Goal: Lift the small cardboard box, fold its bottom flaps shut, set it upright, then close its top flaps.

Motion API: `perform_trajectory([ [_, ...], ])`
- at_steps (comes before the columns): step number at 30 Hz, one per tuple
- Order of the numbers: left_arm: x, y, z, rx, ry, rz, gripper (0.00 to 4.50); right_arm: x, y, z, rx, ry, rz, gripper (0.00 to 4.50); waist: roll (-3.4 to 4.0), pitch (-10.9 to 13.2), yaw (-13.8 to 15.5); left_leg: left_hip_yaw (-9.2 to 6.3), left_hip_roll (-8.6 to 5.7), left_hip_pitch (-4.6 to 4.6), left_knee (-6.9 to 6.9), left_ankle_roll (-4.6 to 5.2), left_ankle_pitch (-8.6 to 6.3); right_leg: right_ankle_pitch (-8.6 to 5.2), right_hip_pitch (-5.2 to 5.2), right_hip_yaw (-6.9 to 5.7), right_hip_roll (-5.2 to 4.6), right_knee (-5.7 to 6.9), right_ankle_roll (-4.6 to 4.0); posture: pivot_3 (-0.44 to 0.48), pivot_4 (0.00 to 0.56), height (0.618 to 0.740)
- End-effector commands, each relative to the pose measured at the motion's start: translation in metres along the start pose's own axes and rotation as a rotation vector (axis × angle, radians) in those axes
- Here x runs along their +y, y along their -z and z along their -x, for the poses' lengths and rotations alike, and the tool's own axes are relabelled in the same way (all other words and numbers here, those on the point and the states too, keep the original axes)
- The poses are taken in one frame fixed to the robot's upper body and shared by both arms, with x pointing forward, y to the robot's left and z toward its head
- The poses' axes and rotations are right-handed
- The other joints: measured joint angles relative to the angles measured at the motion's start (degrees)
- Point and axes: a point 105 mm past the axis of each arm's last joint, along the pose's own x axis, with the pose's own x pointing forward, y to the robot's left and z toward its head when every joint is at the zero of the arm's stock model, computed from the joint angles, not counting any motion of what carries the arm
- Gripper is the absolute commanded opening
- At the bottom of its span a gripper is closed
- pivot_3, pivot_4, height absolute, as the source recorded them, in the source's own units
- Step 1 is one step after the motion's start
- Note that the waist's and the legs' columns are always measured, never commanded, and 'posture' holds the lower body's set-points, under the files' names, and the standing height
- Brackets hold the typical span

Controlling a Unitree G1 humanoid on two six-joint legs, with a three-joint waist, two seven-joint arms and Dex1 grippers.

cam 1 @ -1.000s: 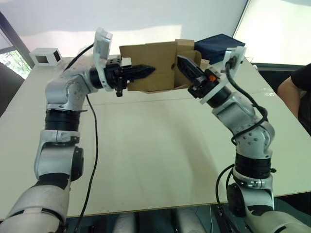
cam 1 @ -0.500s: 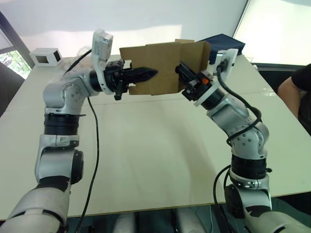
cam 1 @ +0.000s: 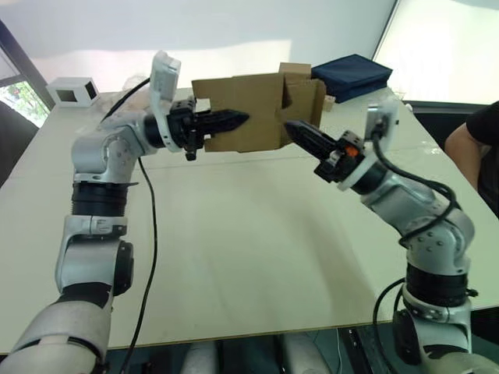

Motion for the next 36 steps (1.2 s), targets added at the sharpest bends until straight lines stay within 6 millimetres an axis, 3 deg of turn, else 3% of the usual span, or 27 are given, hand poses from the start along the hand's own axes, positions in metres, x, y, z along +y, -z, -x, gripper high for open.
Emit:
perform_trajectory([
  [1,-0.003,-0.013,0.001,-0.002,0.01,-0.058,0.0,0.008,-0.016,0.016,-0.012,-0.029,0.037,0.04,0.0,0.0,0.1,0.0,0.0,0.0,0.0,0.0,0.0,0.0,0.0,0.0,0.0,0.0,0.0,0.0,0.15,0.74],
  [3,-0.003,-0.014,0.001,-0.003,0.015,-0.059,0.0,0.008,-0.015,0.023,0.014,-0.03,0.031,0.04,-0.01,0.0,0.1,0.0,0.0,-0.01,0.0,0.0,0.0,0.0,0.01,0.0,-0.01,-0.01,0.0,0.0,0.15,0.74],
  [6,-0.004,-0.019,0.001,-0.014,0.03,-0.063,0.0,0.004,0.007,0.035,0.102,0.001,0.009,0.04,-0.01,0.0,0.2,-0.01,0.0,-0.01,0.0,0.08,-0.04,0.0,0.03,-0.01,-0.01,-0.03,0.0,0.0,0.15,0.74],
  [10,-0.007,-0.021,-0.002,-0.018,0.05,-0.063,0.0,-0.007,0.019,0.032,0.106,0.066,0.016,0.04,-0.01,0.0,0.0,0.01,0.0,0.0,0.03,0.11,-0.06,0.0,0.03,0.01,0.01,-0.01,0.0,0.0,0.15,0.74],
  [14,-0.01,-0.021,-0.004,-0.017,0.064,-0.062,0.0,-0.013,0.017,0.024,0.068,0.095,0.035,0.04,-0.01,0.0,0.0,-0.01,0.02,0.01,0.02,0.03,-0.01,0.0,0.02,0.01,0.05,-0.01,0.0,0.0,0.15,0.74],
  [30,-0.016,-0.015,-0.008,-0.017,0.09,-0.035,0.0,-0.002,0.017,-0.001,0.001,0.023,-0.012,0.04,-0.01,0.0,0.1,-0.01,0.01,0.0,0.03,-0.04,0.02,0.0,0.03,0.0,0.02,-0.01,0.0,0.0,0.15,0.74],
  [34,-0.014,-0.016,-0.008,-0.021,0.07,-0.043,0.0,0.0,0.016,0.0,-0.002,0.012,-0.022,0.04,-0.01,0.0,0.1,-0.01,0.01,0.0,0.03,-0.05,0.03,0.0,0.02,0.0,0.02,-0.01,0.0,0.0,0.15,0.74],
  [36,-0.011,-0.019,-0.006,-0.028,0.051,-0.05,0.0,0.01,0.017,0.007,0.015,-0.038,-0.051,0.04,-0.01,0.0,0.1,-0.01,0.01,0.0,0.03,-0.05,0.03,0.0,0.03,0.0,0.02,-0.01,0.0,0.0,0.15,0.74],
])
